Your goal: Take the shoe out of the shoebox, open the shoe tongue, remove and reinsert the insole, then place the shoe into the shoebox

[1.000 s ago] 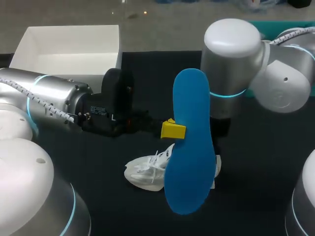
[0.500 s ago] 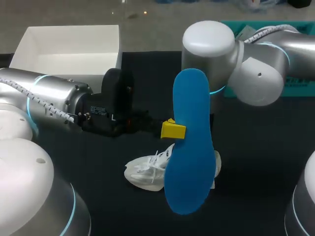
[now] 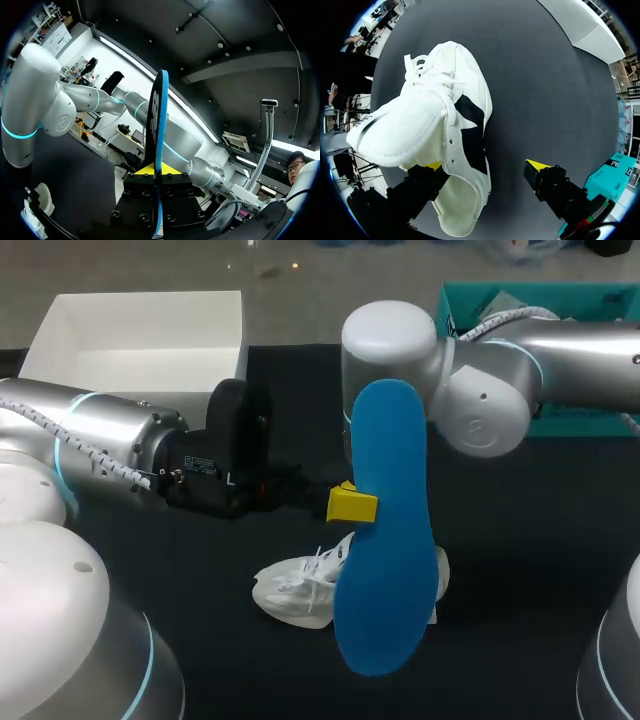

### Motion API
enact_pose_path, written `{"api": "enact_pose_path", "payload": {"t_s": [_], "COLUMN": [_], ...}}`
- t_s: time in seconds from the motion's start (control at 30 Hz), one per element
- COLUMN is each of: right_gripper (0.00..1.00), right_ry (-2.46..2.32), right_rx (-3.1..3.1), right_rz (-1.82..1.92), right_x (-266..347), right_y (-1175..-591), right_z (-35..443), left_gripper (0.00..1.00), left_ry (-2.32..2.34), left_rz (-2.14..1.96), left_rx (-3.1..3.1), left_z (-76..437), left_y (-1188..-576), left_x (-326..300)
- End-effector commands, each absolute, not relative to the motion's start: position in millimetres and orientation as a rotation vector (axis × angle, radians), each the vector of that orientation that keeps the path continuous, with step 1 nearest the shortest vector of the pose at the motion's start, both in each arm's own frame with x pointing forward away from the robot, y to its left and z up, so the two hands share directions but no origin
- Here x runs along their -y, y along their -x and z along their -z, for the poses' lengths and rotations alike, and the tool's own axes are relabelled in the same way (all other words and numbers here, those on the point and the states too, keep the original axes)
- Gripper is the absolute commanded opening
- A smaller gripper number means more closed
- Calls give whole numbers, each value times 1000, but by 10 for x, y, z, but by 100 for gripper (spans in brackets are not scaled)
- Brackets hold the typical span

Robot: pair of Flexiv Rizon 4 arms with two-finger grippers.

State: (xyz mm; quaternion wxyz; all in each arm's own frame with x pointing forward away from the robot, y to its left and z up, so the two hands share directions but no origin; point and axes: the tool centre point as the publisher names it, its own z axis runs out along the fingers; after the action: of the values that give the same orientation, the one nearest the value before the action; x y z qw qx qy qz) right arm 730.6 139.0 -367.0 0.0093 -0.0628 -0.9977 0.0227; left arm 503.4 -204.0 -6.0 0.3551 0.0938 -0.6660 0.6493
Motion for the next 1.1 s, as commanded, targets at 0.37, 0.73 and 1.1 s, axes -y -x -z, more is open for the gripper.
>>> {"api": "enact_pose_path", "payload": {"t_s": [0.37, 0.73, 1.1], "right_gripper": [0, 0, 0], "right_ry": [211, 190, 940], "right_rx": [3065, 3056, 2616], "right_rz": [-129, -102, 99], "right_x": [-1331, -1314, -1212], "right_y": [-7187, -7148, -7174], "right_z": [3828, 3840, 3592], "left_gripper": [0, 0, 0], "left_ry": [-241, -241, -241], "left_rz": [-1678, -1678, -1678], "left_rx": [1720, 1720, 1720], "left_z": [65, 65, 65], "left_y": [-5036, -5036, -5036], "left_x": [2050, 2050, 2050]}}
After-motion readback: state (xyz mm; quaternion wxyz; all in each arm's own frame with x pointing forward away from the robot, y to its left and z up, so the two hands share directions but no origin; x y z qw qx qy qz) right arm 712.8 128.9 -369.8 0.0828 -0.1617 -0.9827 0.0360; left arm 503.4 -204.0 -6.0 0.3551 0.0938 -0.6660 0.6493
